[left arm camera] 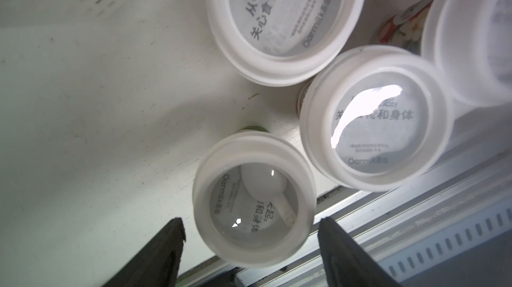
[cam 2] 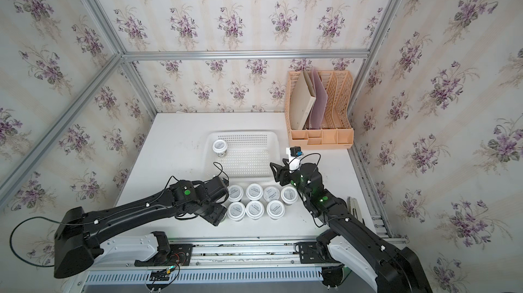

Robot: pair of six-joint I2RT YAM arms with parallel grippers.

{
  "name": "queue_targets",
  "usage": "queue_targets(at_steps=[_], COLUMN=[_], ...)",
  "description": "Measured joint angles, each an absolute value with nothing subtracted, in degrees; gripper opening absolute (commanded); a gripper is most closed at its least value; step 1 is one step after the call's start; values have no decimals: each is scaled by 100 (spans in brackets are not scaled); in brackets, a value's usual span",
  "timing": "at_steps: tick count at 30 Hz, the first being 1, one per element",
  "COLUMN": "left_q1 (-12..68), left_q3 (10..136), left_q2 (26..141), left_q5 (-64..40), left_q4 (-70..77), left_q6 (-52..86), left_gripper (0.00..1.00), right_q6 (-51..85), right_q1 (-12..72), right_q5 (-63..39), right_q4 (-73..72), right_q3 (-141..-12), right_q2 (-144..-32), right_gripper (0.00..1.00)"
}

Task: Put the yogurt in the basket
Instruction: Pick up the yogurt from the center of the board.

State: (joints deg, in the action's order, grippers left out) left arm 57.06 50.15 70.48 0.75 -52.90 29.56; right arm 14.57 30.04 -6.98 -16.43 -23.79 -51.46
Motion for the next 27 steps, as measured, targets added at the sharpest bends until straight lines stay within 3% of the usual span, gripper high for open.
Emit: queue_targets(at_steps=[27], left_q1=[5704], left_q3=[4897], left_q2=[7142], left_q5=[78], left_q4=[-5113], left_q6=[2954], left_gripper=[70], right_q6=[1457], right_q1=[3004], right_q5=[-698], right_q4=[-1643], right_q3=[-2377], right_q2=[-5103], right_gripper=[69])
